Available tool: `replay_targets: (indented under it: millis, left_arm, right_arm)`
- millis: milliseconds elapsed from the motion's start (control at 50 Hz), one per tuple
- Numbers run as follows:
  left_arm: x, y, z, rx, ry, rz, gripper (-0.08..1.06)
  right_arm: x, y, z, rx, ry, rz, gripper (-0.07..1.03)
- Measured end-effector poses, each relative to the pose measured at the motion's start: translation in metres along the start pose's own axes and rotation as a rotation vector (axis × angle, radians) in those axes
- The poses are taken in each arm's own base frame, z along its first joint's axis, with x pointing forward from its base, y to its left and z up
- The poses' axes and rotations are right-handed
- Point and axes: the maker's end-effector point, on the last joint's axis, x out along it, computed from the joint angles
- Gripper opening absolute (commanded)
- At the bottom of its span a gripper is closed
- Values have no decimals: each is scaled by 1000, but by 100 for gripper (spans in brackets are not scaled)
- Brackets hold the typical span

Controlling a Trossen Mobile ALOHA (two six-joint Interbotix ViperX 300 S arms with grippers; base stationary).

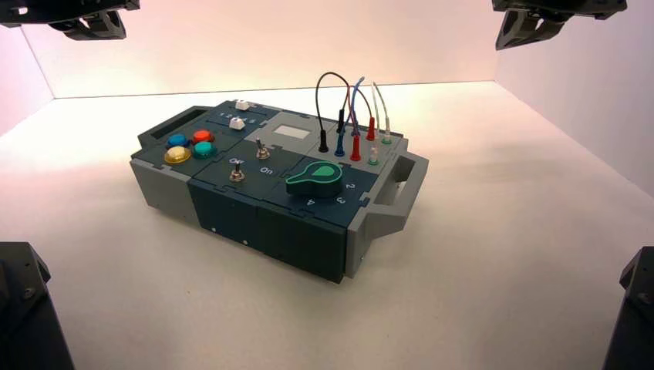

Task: Rotate the box clockwise.

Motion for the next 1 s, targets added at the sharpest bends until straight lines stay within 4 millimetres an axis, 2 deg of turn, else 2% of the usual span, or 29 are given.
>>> replay_targets:
  millis: [400,620,1000]
  left_arm:
    - [0,0,-1,-1,4,1,-3]
    - [2,-4,-4,0,98,-14,-3]
    - [0,-14,-24,16,231,-42,-3]
  right_arm:
    - [0,1,0,-1,0,2,-2]
    - [0,0,0,3,0,1,-2]
    - [2,5,-8,12,44,25,-2]
